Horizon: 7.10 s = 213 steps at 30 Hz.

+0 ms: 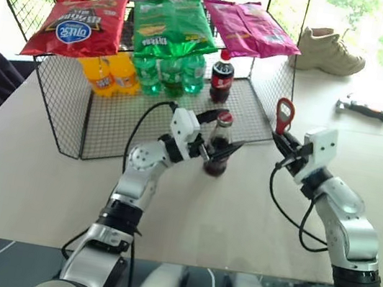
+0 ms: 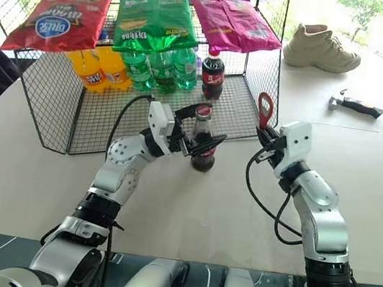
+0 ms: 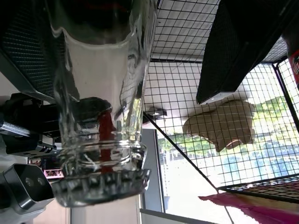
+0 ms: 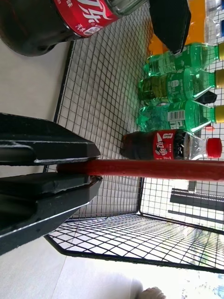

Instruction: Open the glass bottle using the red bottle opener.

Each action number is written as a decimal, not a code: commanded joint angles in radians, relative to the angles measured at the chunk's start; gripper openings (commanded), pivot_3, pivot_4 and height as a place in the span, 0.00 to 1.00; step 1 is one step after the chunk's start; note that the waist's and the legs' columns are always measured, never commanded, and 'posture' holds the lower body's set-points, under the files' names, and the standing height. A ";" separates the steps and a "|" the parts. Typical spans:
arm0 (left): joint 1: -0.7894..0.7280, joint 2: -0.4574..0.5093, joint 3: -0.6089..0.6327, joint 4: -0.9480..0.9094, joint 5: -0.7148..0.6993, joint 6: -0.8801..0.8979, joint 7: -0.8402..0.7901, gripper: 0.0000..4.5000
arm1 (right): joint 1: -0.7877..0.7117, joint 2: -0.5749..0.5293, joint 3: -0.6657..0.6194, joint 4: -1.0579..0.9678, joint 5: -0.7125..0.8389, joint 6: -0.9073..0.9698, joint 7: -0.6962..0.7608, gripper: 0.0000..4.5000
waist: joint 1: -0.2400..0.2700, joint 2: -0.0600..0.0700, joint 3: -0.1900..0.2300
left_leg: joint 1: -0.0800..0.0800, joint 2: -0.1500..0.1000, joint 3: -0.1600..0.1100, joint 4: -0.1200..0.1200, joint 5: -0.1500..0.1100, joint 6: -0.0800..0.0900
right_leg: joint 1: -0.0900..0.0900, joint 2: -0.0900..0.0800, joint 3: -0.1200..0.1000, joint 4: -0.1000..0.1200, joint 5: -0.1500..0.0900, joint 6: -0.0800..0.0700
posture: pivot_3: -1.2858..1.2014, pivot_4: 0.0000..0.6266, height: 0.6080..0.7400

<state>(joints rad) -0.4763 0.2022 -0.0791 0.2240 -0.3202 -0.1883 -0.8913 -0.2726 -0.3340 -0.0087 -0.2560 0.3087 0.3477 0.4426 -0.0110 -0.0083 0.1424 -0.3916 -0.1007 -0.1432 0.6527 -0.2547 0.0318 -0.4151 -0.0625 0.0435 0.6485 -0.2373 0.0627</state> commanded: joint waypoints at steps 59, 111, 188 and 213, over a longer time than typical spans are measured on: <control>0.058 -0.001 -0.022 -0.106 -0.033 0.103 -0.002 0.49 | -0.070 -0.052 0.362 0.011 -0.653 -0.420 -0.107 0.00 | 0.002 -0.001 -0.001 | 0.007 0.000 0.003 0.000 0.001 -0.001 | 0.002 0.000 0.003 0.004 0.000 0.000 | 0.52 0.24 0.94; 0.067 -0.009 -0.036 -0.094 -0.028 0.126 -0.018 0.49 | -0.369 -0.271 0.264 0.266 -0.863 -0.801 -0.129 0.00 | 0.016 -0.002 -0.001 | 0.010 0.001 0.005 -0.001 0.001 -0.002 | 0.006 0.005 0.006 0.004 0.000 0.000 | 0.52 0.24 0.94; 0.068 -0.027 -0.075 -0.026 -0.024 0.149 -0.053 0.49 | -0.180 -0.251 0.172 0.284 -0.591 -0.770 -0.186 0.00 | 0.023 -0.002 -0.001 | 0.012 0.003 0.007 -0.003 0.001 -0.001 | 0.009 0.007 0.008 -0.002 0.000 0.000 | 0.52 0.24 0.94; -0.028 -0.071 -0.065 0.106 -0.003 0.078 -0.060 0.49 | -0.117 -0.178 0.200 0.164 -0.648 -0.720 -0.093 0.00 | 0.021 -0.002 -0.002 | 0.012 0.003 0.007 -0.003 0.001 -0.001 | 0.009 0.008 0.007 -0.001 0.000 0.000 | 0.52 0.24 0.94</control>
<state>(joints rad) -0.5231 0.1250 -0.1268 0.2873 -0.3552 -0.1231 -0.9437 -0.3844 -0.5066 0.1900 -0.0647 -0.3300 -0.3548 0.3432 0.0101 -0.0098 0.1409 -0.3793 -0.0980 -0.1366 0.6498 -0.2540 0.0306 -0.4063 -0.0547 0.0509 0.6472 -0.2375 0.0626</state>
